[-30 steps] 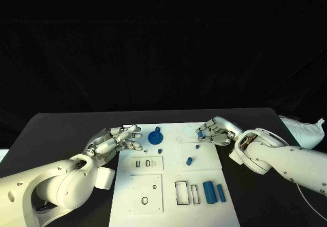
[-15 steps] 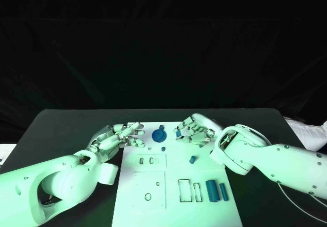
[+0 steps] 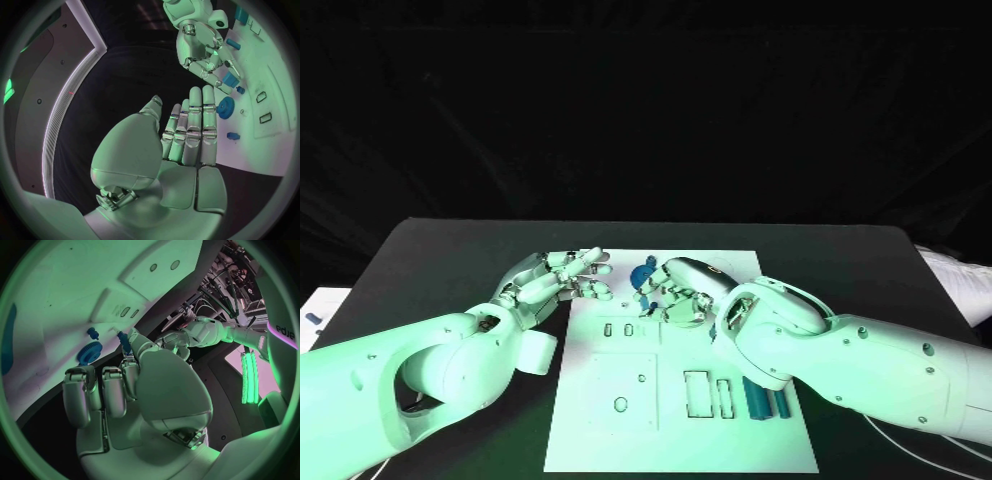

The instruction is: Assemble the parts on the task board

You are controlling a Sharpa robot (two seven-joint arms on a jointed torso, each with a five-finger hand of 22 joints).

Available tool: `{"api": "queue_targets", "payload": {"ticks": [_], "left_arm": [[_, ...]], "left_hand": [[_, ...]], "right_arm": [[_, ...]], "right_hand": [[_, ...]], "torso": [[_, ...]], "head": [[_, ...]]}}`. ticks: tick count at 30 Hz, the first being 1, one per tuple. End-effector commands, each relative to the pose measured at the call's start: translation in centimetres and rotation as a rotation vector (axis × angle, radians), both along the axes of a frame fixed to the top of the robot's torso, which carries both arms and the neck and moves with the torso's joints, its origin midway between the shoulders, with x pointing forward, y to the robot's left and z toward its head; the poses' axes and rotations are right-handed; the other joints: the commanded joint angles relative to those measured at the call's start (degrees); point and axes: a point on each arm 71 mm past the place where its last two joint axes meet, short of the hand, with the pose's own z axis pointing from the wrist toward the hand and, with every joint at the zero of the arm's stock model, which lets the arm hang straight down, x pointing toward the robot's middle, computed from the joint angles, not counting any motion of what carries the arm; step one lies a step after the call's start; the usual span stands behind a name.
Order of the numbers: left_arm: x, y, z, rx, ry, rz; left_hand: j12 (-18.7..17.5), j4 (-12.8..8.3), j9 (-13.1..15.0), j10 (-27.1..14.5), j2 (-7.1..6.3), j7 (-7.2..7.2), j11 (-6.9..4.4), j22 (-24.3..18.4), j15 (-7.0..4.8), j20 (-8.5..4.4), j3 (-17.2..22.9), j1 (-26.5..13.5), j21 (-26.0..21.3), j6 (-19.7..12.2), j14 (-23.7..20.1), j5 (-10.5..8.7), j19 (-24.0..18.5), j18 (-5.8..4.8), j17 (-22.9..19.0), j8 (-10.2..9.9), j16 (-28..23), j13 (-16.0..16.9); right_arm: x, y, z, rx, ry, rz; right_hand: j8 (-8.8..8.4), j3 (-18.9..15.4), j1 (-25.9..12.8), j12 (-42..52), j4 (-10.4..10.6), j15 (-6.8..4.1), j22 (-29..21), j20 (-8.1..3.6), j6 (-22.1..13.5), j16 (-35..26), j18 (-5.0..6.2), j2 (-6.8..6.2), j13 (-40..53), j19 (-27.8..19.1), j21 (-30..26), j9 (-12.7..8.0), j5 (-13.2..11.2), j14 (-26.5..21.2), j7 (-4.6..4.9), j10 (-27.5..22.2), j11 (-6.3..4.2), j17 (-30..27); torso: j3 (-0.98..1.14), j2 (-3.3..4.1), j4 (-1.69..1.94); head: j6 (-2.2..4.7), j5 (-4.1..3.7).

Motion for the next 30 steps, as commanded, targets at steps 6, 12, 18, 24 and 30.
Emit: {"api": "queue_targets", "payload": {"ticks": [6,12,18,24,30], "left_arm": [[0.0,-0.1,0.1,-0.013,-0.011,-0.01],[0.0,-0.1,0.2,-0.013,-0.011,-0.012],[-0.1,-0.2,0.2,-0.014,-0.01,-0.013],[-0.1,-0.2,0.2,-0.014,-0.01,-0.013],[-0.1,-0.1,0.2,-0.014,-0.01,-0.013]], "left_hand": [[-0.1,-0.3,0.0,0.0,0.34,0.31,0.33,0.0,0.12,0.2,0.0,0.1,0.2,-0.2,0.0,-0.32,-0.4,0.49,0.1,-0.2,-0.3,0.1],[-0.1,-0.3,0.0,0.0,0.34,0.31,0.33,0.0,0.12,0.2,0.0,0.1,0.2,-0.2,0.0,-0.32,-0.4,0.49,0.1,-0.2,-0.3,0.1],[-0.1,-0.3,0.0,0.0,0.34,0.31,0.33,0.0,0.12,0.2,0.0,0.1,0.2,-0.2,0.0,-0.32,-0.4,0.49,0.1,-0.2,-0.3,0.1],[-0.1,-0.3,0.0,0.0,0.34,0.31,0.33,0.0,0.12,0.2,0.0,0.1,0.2,-0.2,0.0,-0.32,-0.4,0.49,0.1,-0.2,-0.3,0.1],[-0.1,-0.3,0.0,0.0,0.34,0.31,0.33,0.0,0.12,0.2,0.0,0.1,0.2,-0.2,0.0,-0.32,-0.4,0.49,0.1,-0.2,-0.3,0.1]], "right_arm": [[-0.4,1.2,-1.8,-0.131,-0.022,0.01],[-0.6,1.8,-2.8,-0.16,-0.004,0.014],[-0.7,2.0,-3.2,-0.178,0.007,0.021],[-0.9,2.2,-3.4,-0.191,0.016,0.031],[-0.9,2.2,-3.6,-0.202,0.024,0.032]], "right_hand": [[0.18,0.2,-1.4,-0.3,-0.1,-0.3,11.4,-0.56,1.0,-0.2,-0.73,0.86,-6.3,2.9,0.1,1.2,0.2,4.8,-0.42,0.2,-0.49,9.1],[0.15,0.2,-1.7,-0.4,-0.1,-0.31,11.4,-0.57,1.0,-0.2,-0.71,0.7,-6.4,2.9,0.1,1.2,0.3,4.8,-0.42,0.2,-0.49,9.1],[0.14,0.2,-1.8,-0.5,-0.1,-0.31,11.4,-0.58,1.1,-0.2,-0.71,0.61,-6.4,2.9,0.1,1.3,0.3,4.8,-0.43,0.2,-0.49,9.0],[0.13,0.1,-2.0,-0.5,-0.1,-0.32,11.4,-0.58,1.1,-0.2,-0.71,0.52,-6.4,2.9,0.1,1.3,0.3,4.8,-0.44,0.2,-0.5,9.0],[0.12,0.1,-2.2,-0.5,0.0,-0.33,11.3,-0.59,1.1,-0.3,-0.7,0.38,-6.4,2.8,0.0,1.3,0.3,4.8,-0.46,0.2,-0.51,8.9]], "torso": [[0.07,0.09,-0.08],[0.18,0.1,-0.15],[0.19,0.11,-0.08],[0.17,0.07,-0.11],[0.17,0.05,-0.09]], "head": [[-0.56,0.46],[-0.83,0.54],[-1.08,0.58],[-1.3,0.59],[-1.39,0.65]]}}
